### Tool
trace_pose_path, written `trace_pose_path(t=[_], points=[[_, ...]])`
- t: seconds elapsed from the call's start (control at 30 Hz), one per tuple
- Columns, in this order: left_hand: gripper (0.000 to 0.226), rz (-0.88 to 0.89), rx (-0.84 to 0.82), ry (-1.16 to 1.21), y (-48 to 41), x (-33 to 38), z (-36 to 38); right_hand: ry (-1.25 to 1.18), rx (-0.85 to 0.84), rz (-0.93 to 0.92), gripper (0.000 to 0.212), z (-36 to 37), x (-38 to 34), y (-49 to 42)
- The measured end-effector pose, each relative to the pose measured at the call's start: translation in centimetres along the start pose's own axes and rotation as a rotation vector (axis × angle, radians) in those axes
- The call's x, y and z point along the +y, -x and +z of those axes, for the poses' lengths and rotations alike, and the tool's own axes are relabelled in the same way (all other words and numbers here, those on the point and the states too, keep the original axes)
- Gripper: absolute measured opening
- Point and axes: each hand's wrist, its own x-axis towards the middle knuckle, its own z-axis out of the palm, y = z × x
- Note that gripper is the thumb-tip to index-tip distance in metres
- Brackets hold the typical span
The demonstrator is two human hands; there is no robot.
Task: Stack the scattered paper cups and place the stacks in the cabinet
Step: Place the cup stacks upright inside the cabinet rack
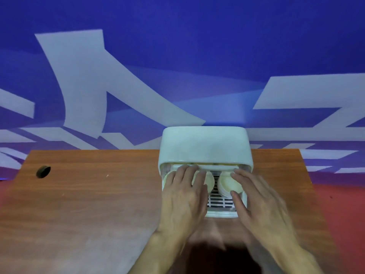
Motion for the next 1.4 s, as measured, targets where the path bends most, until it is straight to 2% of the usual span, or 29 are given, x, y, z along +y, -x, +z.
trace_pose_path(t=[0.27, 0.37, 0.47, 0.57, 0.63, 0.8, 0.9, 1.13, 1.23, 1.4], points=[[0.041, -0.008, -0.063, 0.003, -0.5, -1.9, 0.6, 0.134, 0.033, -0.026, 0.032, 1.0, -2.0, -3.5], [0.049, -0.031, -0.073, -0.004, -0.8, -2.3, 0.8, 0.112, 0.038, 0.032, 0.019, 1.2, -2.5, -4.4], [0.038, -0.02, -0.058, -0.03, -1.1, -2.8, 0.9, 0.082, 0.032, 0.106, 0.009, 1.4, -2.7, -4.7], [0.019, -0.034, -0.028, -0.015, -1.7, -3.5, 0.7, -0.082, 0.013, 0.228, 0.003, 1.8, -2.4, -5.3], [0.017, -0.036, -0.056, -0.018, -2.4, -4.3, 0.5, -0.133, -0.019, 0.281, 0.004, 2.1, -2.1, -5.7], [0.028, 0.021, -0.172, -0.019, -3.9, -5.3, 0.5, -0.161, -0.03, 0.26, 0.007, 1.9, -1.9, -5.8], [0.023, 0.003, -0.198, 0.09, -3.6, -5.6, 0.2, -0.175, -0.068, 0.253, 0.007, 1.9, -1.6, -5.1], [0.025, 0.115, -0.276, 0.202, 1.0, -6.0, 1.0, -0.337, -0.007, 0.126, 0.017, 4.1, 0.6, 0.7], [0.02, 0.197, -0.318, 0.161, 3.1, -6.0, 2.3, -0.228, -0.023, 0.052, 0.015, 5.2, 0.9, 3.3], [0.034, 0.267, -0.37, 0.006, 5.9, -5.3, 4.8, -0.107, -0.053, 0.018, 0.019, 8.5, 2.3, 6.5]])
